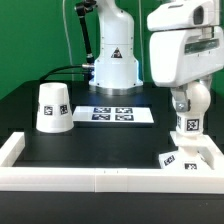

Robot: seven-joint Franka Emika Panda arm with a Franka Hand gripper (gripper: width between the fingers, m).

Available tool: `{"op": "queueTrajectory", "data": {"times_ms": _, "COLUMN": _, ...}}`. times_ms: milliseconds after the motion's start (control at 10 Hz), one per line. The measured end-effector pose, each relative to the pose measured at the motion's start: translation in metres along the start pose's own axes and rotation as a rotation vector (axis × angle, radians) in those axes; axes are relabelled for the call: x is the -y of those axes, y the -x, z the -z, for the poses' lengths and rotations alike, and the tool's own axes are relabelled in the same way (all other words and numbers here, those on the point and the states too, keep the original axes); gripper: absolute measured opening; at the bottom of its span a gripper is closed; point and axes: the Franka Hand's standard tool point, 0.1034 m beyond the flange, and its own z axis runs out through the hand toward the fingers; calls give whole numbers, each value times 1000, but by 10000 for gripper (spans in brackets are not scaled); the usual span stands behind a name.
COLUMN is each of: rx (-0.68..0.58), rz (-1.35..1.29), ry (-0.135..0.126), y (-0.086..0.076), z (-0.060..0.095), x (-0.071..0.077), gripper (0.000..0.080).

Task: Assemble lamp

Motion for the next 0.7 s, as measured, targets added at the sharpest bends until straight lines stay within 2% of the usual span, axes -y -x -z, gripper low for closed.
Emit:
{"op": "queueTrajectory", "data": {"times_ms": 300, "rx": 6, "rz": 151, "ry": 0, "y": 2, "z": -2, "x": -2, "gripper": 699}}
{"op": "queueTrajectory", "data": {"times_ms": 600, "rx": 26, "rz": 252, "ry": 12, "y": 4, "z": -2, "x": -3, "gripper": 699}}
{"op": "queueTrajectory", "data": {"times_ms": 700, "rx": 26, "rz": 252, "ry": 12, "y": 4, "z": -2, "x": -3, "gripper": 577}}
